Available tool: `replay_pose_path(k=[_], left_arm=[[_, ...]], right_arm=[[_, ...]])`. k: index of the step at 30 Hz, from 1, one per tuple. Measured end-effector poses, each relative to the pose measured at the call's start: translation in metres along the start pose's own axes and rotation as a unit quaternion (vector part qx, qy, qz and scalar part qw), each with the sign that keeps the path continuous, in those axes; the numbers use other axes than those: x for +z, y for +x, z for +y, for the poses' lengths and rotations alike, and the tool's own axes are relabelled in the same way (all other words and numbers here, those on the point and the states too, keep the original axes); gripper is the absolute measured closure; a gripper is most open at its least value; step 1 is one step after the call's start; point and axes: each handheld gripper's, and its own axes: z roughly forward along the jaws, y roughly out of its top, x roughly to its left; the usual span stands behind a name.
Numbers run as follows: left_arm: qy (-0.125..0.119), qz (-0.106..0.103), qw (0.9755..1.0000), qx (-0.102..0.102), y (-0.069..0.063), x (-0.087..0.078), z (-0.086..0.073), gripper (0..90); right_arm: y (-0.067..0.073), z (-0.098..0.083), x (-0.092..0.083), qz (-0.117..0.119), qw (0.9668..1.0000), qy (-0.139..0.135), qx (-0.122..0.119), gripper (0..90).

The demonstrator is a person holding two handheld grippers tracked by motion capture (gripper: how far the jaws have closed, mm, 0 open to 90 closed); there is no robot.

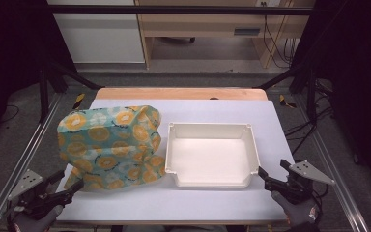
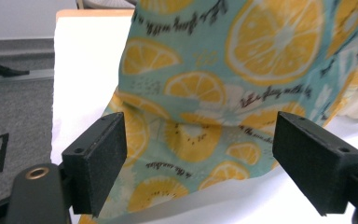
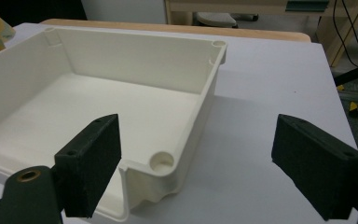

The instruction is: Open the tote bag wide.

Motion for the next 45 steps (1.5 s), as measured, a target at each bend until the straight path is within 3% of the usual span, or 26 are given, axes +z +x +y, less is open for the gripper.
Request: replay_pose_path(k=[8,15,30,45], left_arm=[[-0.012,-0.002,0.9999,0.003,-0.002,-0.004,0.005,17.4],[-0.023,-0.004,0.9997,0.007,-0.005,-0.008,0.013,17.4],[-0.029,-0.008,0.9995,0.012,-0.009,-0.009,0.026,17.7],[-0.039,-0.016,0.9989,0.019,-0.011,-0.013,0.038,17.7]], right_arm=[[0.014,0.005,0.001,0.011,0.9999,-0.006,-0.01,22.8],[0.024,0.011,0.003,0.023,0.9997,-0.01,-0.005,25.3],[0.045,0.026,0.011,0.057,0.998,-0.02,-0.019,29.0],[0.067,0.043,0.023,0.073,0.9965,-0.03,-0.03,31.3]])
